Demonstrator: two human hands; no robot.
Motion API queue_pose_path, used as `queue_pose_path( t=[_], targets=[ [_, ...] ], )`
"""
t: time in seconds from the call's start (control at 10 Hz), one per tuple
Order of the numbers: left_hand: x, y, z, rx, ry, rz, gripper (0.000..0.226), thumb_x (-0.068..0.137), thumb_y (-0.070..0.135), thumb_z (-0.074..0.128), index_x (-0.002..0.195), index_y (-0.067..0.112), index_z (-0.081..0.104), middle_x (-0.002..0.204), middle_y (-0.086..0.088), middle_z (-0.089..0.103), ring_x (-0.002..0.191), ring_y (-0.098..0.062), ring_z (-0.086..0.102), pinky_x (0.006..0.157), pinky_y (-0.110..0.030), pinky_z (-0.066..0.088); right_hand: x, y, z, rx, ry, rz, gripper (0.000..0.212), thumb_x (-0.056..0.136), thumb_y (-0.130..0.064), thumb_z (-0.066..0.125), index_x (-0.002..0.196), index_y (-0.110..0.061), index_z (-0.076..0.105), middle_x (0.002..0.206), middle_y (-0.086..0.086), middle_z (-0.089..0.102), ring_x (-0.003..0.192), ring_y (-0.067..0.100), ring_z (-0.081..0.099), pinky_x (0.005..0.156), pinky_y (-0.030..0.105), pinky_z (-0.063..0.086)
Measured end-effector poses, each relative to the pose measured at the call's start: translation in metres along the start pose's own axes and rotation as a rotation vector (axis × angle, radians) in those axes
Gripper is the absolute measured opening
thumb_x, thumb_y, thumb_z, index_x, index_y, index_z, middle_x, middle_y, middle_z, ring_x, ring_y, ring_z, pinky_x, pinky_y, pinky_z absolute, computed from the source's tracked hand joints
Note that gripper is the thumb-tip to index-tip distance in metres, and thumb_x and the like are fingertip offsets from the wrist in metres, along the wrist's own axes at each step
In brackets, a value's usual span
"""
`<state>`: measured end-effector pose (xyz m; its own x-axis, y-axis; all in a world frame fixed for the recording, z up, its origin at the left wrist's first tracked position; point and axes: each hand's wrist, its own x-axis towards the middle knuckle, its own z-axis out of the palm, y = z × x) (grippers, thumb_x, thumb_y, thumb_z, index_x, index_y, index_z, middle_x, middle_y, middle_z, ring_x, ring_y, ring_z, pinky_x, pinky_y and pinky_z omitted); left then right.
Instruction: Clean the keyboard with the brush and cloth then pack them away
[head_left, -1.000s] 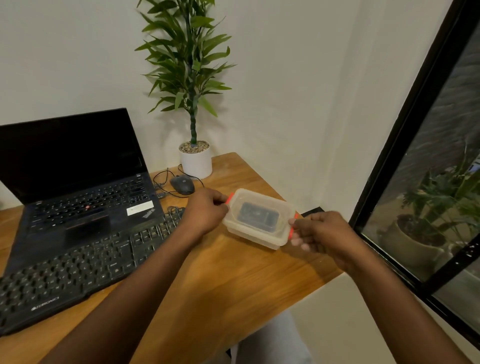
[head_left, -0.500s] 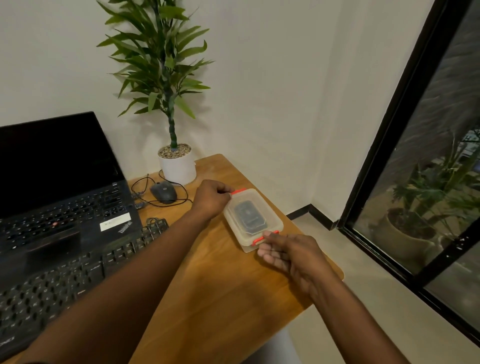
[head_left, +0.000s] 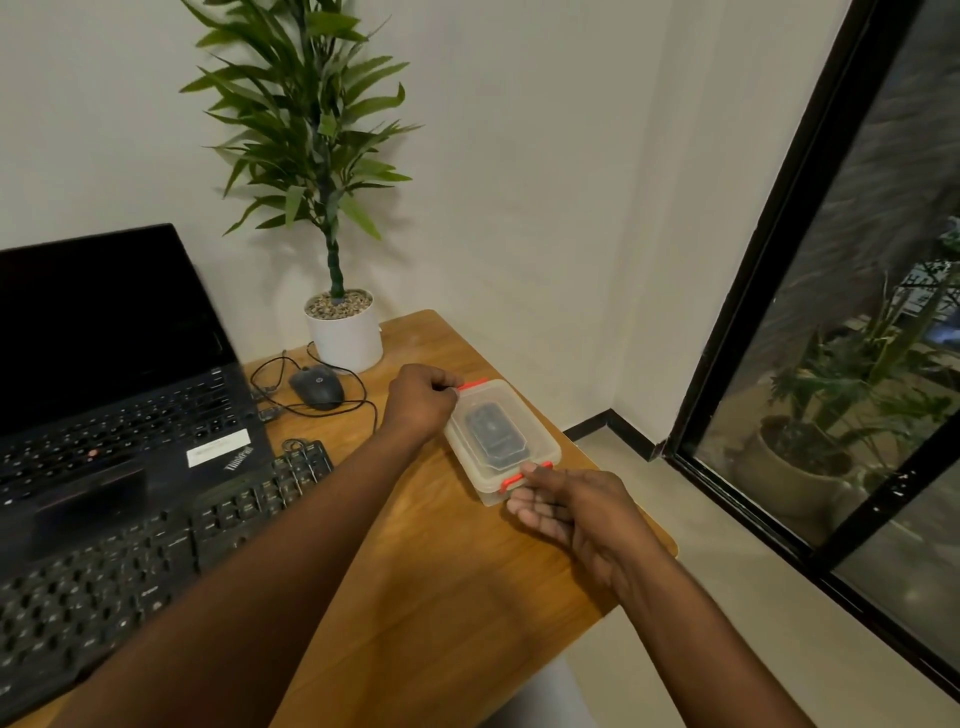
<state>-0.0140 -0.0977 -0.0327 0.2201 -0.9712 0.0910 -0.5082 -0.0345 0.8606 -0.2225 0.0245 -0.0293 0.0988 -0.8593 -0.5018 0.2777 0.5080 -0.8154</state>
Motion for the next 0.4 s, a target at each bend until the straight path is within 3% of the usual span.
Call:
queue_pose_path(
  t=[0.2, 0.4],
  targets=[
    [-0.006, 0.002, -0.001, 0.014, 0.0, 0.006, 0.024, 0.094, 0.006, 0.067, 0.115, 0.01, 0.078, 0.117, -0.006, 0.075, 0.104, -0.018, 0.067, 0.089, -0.026, 0.051, -0.003, 0.002, 0.0, -0.008, 0.011, -0.016, 0.031, 0.091, -0.021, 0.081, 0.108, 0.005, 0.078, 0.097, 0.023, 0.081, 0.08, 0.025, 0.081, 0.075, 0.033, 0.067],
    [-0.026, 0.008, -0.013, 0.11, 0.034, 0.151, 0.039, 0.1, 0.023, 0.064, 0.138, 0.014, 0.065, 0.14, -0.003, 0.065, 0.124, -0.021, 0.061, 0.103, -0.031, 0.047, -0.009, 0.004, -0.002, -0.219, 0.118, -0.132, 0.042, 0.088, -0.038, 0.084, 0.102, 0.001, 0.077, 0.087, 0.017, 0.081, 0.076, 0.027, 0.08, 0.072, 0.035, 0.067]
  ],
)
